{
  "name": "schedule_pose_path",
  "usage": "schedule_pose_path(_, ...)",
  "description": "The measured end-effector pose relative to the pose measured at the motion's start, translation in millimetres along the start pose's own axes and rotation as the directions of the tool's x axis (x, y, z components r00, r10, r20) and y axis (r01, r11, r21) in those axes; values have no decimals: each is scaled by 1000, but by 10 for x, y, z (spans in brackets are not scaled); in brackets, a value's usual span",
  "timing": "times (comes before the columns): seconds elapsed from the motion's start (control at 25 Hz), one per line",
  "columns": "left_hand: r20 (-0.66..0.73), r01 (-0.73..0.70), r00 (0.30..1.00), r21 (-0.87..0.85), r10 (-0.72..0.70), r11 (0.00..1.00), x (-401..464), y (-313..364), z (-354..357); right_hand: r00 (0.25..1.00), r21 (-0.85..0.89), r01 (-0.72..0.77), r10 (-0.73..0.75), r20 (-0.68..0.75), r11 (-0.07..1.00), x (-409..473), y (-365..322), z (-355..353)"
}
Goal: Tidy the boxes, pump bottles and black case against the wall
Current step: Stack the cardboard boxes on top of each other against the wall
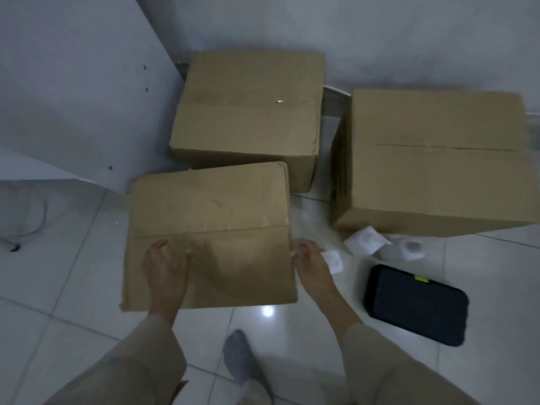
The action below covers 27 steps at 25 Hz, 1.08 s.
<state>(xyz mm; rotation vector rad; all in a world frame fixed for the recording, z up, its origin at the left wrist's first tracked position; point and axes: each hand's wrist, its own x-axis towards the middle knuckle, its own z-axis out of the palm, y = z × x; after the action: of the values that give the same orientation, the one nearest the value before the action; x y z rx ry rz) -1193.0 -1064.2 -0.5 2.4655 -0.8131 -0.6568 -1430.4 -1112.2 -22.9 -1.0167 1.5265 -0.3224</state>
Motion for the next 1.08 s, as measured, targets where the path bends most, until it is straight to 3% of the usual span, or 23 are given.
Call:
schedule_pose_path(0.04,24,-37,999,106,34,994,157,-169,-47,1000,15,1,-1,-21,1000,-13,-55,113)
schedule_pose_path(0.12,66,34,997,213,-49,976,410,-377,-150,998,91,6,-1,-56,996,12,-49,296)
schedule_pose_path(0.24,130,222,959,215,-253,951,482,-517,-235,987,142,-60,80,-139,988,90,-70,492)
schedule_pose_path(0.44,110,321,934,163,-341,933,733,-667,-373,980,106,-101,117,-160,989,60,-107,610)
schedule_pose_path(0.56,118,298,943,122,-312,947,772,-628,-582,982,162,-98,122,-143,982,-100,-236,561)
schedule_pose_path(0.72,89,237,965,126,-248,963,555,-306,-1022,980,107,-30,50,-192,994,-533,-551,264)
schedule_pose_path(0.92,120,197,970,137,-214,971,121,439,-1876,971,126,31,0,-240,992,-1372,-1321,-293)
schedule_pose_path(1.08,136,145,980,19,-146,989,-22,1138,-2426,933,164,151,-86,-348,975,-1809,-2016,-655)
